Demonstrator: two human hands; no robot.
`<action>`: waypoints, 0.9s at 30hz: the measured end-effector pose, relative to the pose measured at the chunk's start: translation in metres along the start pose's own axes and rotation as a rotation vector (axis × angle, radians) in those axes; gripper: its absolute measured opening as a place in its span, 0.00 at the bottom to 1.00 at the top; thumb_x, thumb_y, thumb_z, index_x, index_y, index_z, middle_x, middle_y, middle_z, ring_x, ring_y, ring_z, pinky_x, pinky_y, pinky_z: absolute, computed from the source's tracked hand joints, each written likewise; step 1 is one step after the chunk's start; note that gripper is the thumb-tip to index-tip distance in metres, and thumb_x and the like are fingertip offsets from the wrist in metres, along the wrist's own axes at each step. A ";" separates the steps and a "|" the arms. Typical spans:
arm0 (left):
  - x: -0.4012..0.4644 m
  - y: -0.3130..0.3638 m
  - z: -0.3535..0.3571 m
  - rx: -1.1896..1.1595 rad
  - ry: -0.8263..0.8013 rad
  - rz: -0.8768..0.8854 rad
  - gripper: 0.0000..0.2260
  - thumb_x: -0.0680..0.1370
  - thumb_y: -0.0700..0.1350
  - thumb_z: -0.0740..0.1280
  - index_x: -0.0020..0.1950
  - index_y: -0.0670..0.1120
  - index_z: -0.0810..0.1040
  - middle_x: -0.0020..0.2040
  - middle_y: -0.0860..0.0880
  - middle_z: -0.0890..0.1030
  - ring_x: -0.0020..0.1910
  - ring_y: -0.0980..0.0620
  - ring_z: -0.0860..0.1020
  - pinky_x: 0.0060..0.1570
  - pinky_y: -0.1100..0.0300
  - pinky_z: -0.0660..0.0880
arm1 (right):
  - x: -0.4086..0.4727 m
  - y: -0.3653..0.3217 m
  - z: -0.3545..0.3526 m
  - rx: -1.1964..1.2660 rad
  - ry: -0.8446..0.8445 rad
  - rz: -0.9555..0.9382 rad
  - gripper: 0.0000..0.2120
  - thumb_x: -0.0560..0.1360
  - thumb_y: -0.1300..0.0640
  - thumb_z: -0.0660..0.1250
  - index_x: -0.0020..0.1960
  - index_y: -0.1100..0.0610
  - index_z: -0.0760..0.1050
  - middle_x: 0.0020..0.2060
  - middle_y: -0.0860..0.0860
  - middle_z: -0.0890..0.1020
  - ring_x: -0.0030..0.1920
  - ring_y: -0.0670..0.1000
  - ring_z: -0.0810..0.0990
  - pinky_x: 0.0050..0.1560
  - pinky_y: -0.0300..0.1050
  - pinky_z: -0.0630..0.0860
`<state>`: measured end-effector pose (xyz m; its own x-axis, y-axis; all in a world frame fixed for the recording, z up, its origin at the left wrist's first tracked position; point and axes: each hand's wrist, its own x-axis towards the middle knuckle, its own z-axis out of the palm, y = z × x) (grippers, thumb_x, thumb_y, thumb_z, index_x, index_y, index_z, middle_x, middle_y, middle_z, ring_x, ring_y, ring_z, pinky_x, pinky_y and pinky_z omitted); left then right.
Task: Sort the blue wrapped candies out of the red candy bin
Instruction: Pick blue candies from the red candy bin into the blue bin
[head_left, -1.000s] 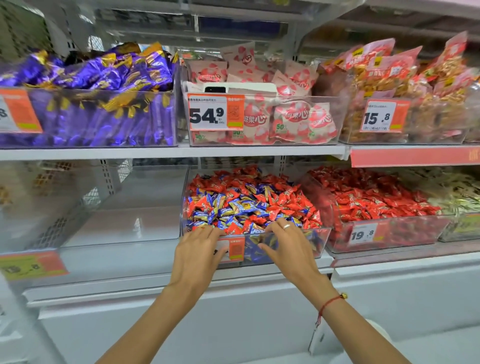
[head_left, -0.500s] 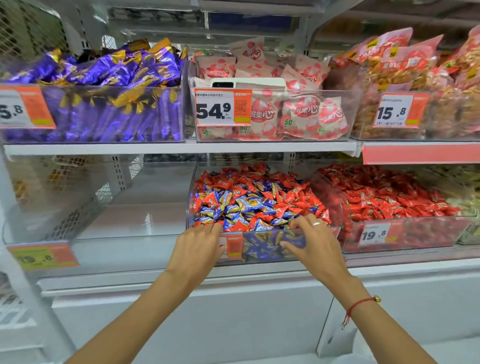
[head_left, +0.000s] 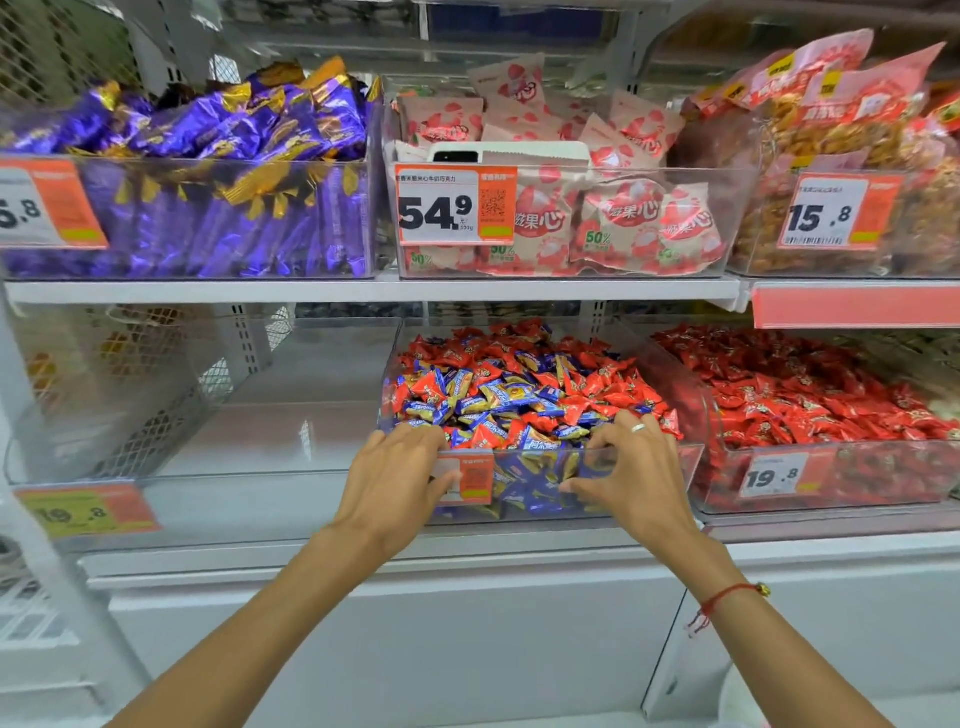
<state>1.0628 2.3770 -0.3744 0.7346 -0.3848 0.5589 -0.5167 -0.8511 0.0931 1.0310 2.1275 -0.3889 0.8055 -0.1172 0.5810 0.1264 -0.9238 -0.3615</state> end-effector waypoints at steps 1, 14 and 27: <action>0.004 0.000 -0.005 0.000 0.008 0.002 0.09 0.80 0.55 0.63 0.52 0.50 0.72 0.52 0.53 0.78 0.52 0.50 0.73 0.44 0.59 0.59 | 0.003 -0.002 -0.004 0.015 0.021 -0.019 0.21 0.55 0.44 0.82 0.36 0.54 0.76 0.37 0.45 0.73 0.44 0.50 0.68 0.44 0.45 0.59; -0.051 0.028 -0.007 0.024 0.046 0.093 0.15 0.67 0.51 0.78 0.40 0.48 0.73 0.37 0.53 0.79 0.36 0.47 0.77 0.35 0.60 0.62 | -0.052 0.003 -0.025 -0.077 -0.005 -0.075 0.22 0.55 0.45 0.82 0.36 0.52 0.73 0.36 0.45 0.73 0.40 0.51 0.72 0.42 0.50 0.72; -0.068 0.022 -0.010 0.039 0.175 0.154 0.21 0.67 0.55 0.74 0.57 0.46 0.81 0.57 0.49 0.80 0.57 0.47 0.74 0.57 0.56 0.65 | -0.052 -0.010 -0.043 -0.060 0.016 -0.049 0.15 0.63 0.71 0.69 0.45 0.57 0.74 0.43 0.51 0.77 0.45 0.57 0.76 0.42 0.48 0.70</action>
<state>0.9970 2.3880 -0.4027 0.5591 -0.4467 0.6985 -0.5969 -0.8015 -0.0347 0.9630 2.1270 -0.3845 0.7899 -0.0767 0.6085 0.1302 -0.9486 -0.2886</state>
